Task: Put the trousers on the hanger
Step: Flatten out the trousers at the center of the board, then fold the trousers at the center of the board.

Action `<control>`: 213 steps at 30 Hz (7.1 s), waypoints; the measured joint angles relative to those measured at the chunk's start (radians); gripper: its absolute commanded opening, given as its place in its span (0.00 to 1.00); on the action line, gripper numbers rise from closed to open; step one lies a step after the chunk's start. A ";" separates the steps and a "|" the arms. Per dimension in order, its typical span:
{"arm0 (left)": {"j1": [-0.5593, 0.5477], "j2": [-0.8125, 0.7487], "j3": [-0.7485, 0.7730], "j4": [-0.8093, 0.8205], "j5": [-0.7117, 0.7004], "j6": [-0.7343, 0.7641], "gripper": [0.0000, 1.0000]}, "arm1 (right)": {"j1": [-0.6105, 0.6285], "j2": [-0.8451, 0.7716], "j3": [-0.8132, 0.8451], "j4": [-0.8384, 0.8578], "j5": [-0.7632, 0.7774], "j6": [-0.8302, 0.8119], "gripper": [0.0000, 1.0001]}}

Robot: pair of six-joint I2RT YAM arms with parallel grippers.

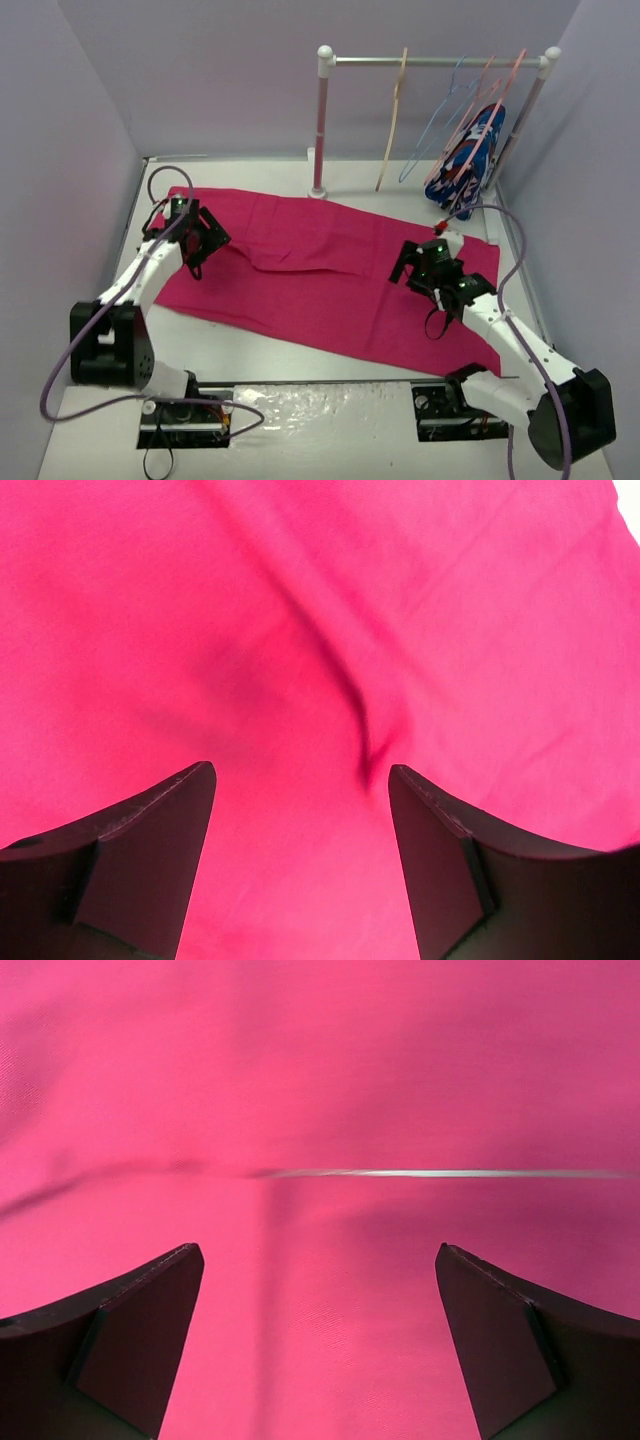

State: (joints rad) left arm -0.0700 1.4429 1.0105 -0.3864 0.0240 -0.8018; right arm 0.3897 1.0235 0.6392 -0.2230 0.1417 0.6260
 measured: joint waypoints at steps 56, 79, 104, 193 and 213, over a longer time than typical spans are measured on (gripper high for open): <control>0.381 -0.026 -0.171 -0.139 -0.081 -0.006 0.00 | 0.824 0.449 0.200 0.073 0.008 -0.341 0.76; 0.382 -0.057 -0.091 -0.211 -0.081 0.035 0.00 | 0.875 0.674 0.289 0.133 -0.061 -0.397 0.01; 0.465 -0.379 0.148 -0.562 -0.228 0.206 0.00 | 0.940 0.527 0.539 -0.173 -0.135 -0.392 0.00; 0.015 0.278 0.330 -0.016 -0.244 0.216 0.73 | 0.484 0.755 0.912 -0.106 0.001 -0.566 0.72; 0.172 0.227 -0.028 0.103 -0.182 0.035 0.70 | 0.799 0.868 0.594 0.080 -0.032 -0.257 0.75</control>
State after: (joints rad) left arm 0.1021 1.6703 0.9829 -0.2838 -0.1584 -0.7664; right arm 1.1890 1.8912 1.2330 -0.1425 0.1096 0.3691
